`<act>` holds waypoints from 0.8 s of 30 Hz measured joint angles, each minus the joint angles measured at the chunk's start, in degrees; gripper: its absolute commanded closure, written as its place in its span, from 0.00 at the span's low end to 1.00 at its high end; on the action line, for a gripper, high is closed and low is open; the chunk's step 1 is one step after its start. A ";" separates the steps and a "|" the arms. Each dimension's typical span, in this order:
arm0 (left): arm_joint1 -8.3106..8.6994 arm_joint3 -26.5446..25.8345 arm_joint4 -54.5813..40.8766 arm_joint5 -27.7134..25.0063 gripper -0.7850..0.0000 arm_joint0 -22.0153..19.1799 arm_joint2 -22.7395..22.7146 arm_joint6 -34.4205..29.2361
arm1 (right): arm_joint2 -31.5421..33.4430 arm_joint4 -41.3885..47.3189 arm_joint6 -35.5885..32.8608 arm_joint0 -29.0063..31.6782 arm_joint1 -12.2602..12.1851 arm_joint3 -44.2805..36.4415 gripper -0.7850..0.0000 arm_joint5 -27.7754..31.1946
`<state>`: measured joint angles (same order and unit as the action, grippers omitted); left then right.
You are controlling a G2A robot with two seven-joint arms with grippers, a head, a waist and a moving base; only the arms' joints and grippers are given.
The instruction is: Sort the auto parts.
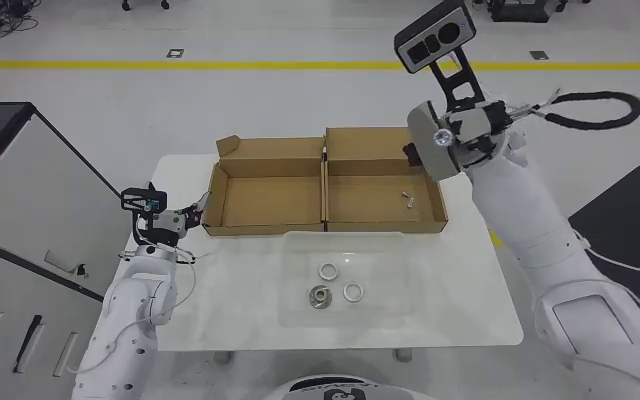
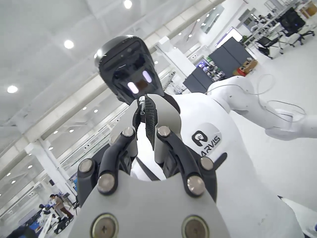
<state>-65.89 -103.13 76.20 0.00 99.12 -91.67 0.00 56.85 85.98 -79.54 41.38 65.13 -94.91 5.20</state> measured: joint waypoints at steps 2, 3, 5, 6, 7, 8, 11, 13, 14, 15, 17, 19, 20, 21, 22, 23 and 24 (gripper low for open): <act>0.00 0.00 0.00 0.00 0.00 0.00 0.00 0.00 | 0.36 2.47 -0.34 0.60 0.33 0.05 1.00 -0.05; 0.00 0.00 0.00 0.00 0.00 0.00 0.00 0.00 | 0.59 3.98 -0.48 0.96 0.55 0.03 1.00 -0.15; 0.00 0.00 0.00 0.00 0.00 0.00 0.00 0.00 | 0.92 5.86 -0.57 1.44 0.86 -0.01 1.00 -0.37; 0.00 0.00 0.00 0.00 0.00 0.00 0.00 0.00 | 1.15 6.62 -0.61 1.65 1.04 -0.01 1.00 -0.54; 0.00 0.00 0.00 0.00 0.00 0.00 0.00 0.00 | 1.32 6.82 -0.64 1.75 1.15 0.03 1.00 -0.68; 0.00 0.00 0.00 0.00 0.00 0.00 0.00 0.00 | 1.49 6.80 -0.66 1.83 1.26 0.07 1.00 -0.84; 0.00 0.00 0.00 0.00 0.00 0.00 0.00 0.00 | 2.21 4.80 -0.53 1.80 1.45 0.26 1.00 -1.21; 0.00 0.00 0.00 0.00 0.00 0.00 0.00 0.00 | 2.96 1.26 -0.43 1.51 1.40 0.59 1.00 -1.52; 0.00 0.00 0.00 0.00 0.00 0.00 0.00 0.00 | 3.30 -0.32 -0.41 1.45 1.35 0.74 1.00 -1.67; 0.00 0.00 0.00 0.00 0.00 0.00 0.00 0.00 | 3.73 -2.33 -0.34 1.42 1.29 0.90 1.00 -1.84; 0.00 0.00 0.00 0.00 0.00 0.00 0.00 0.00 | 4.34 -5.32 -0.24 1.44 1.18 0.98 1.00 -2.18; 0.00 0.00 0.00 0.00 0.00 0.00 0.00 0.00 | 4.88 -8.34 -0.18 1.50 1.08 0.83 1.00 -2.72; 0.00 0.00 0.00 0.00 0.00 0.00 0.00 0.00 | 5.09 -9.60 -0.18 1.51 1.03 0.74 1.00 -2.98; 0.00 0.00 0.00 0.00 0.00 0.00 0.00 0.00 | 5.34 -10.87 -0.19 1.58 1.00 0.61 1.00 -3.26; 0.00 0.00 0.00 0.00 0.00 0.00 0.00 0.00 | 5.50 -11.43 -0.20 1.68 1.00 0.51 1.00 -3.42; 0.00 0.00 0.00 0.00 0.00 0.00 0.00 0.00 | 5.64 -11.81 -0.20 1.78 1.01 0.40 1.00 -3.55; 0.00 0.00 0.00 0.00 0.00 0.00 0.00 0.00 | 5.80 -12.11 -0.20 1.90 1.05 0.28 1.00 -3.70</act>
<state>-65.89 -103.13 76.20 0.00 99.12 -91.67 0.00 62.65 73.87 -79.74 43.28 66.17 -94.63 1.49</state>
